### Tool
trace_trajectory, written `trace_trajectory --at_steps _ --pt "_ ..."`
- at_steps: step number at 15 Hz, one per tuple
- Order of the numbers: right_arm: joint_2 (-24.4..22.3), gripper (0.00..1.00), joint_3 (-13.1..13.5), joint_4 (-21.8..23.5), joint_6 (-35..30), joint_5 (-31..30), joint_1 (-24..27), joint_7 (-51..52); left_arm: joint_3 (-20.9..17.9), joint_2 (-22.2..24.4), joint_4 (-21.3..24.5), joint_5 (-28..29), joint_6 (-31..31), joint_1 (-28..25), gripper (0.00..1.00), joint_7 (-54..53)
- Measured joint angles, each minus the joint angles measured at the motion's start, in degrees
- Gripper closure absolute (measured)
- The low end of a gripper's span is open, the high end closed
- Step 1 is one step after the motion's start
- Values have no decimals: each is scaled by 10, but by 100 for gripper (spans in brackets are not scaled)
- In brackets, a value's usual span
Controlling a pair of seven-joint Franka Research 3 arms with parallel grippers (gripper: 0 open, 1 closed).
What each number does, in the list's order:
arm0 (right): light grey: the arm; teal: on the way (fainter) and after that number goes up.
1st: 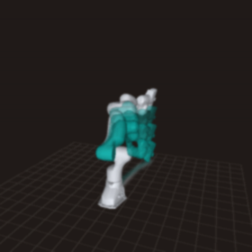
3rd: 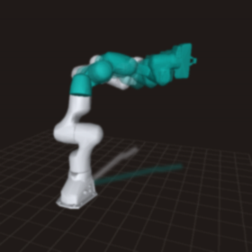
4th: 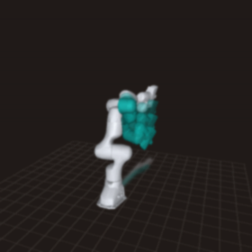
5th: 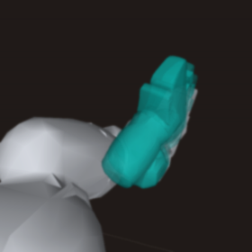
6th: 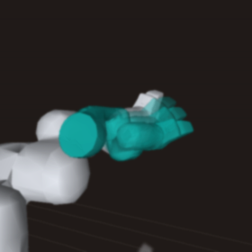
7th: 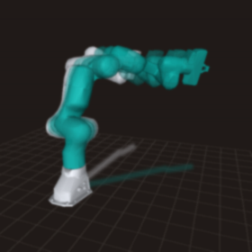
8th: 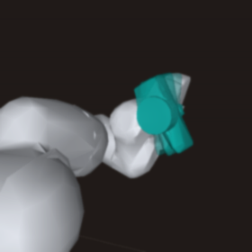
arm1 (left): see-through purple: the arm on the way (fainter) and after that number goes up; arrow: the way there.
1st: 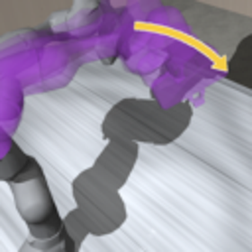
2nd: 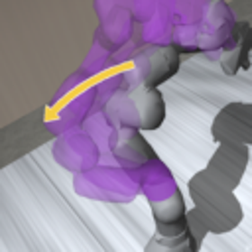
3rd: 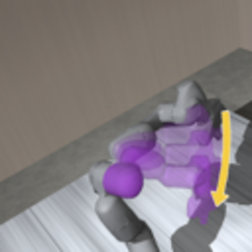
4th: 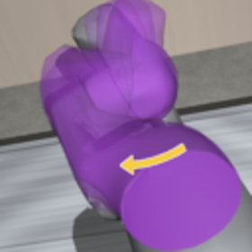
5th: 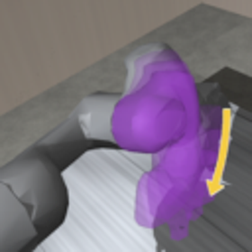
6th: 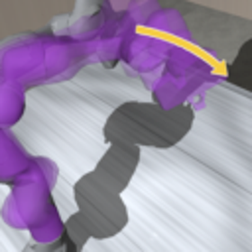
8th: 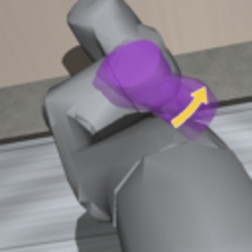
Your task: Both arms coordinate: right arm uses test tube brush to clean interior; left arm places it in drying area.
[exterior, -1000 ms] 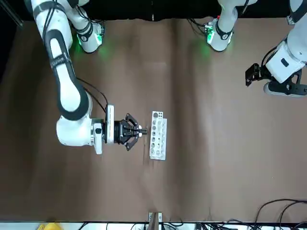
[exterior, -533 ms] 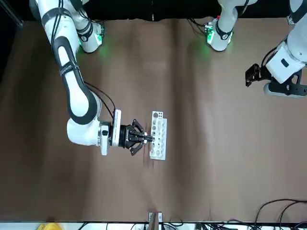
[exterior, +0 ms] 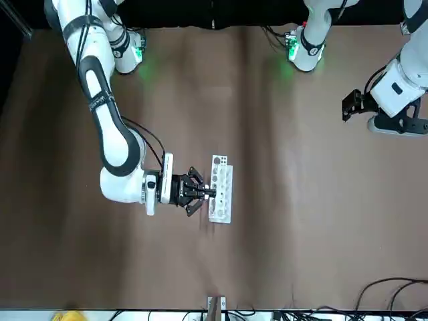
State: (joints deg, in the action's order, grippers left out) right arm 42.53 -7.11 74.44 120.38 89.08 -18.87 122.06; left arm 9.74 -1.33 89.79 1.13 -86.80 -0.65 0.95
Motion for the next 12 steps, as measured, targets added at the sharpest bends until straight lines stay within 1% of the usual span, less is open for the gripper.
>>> trace_trajectory --at_steps 12 --pt "0 98 0 5 -2 0 2 0 0 -1 0 0 0 -1 0 0"
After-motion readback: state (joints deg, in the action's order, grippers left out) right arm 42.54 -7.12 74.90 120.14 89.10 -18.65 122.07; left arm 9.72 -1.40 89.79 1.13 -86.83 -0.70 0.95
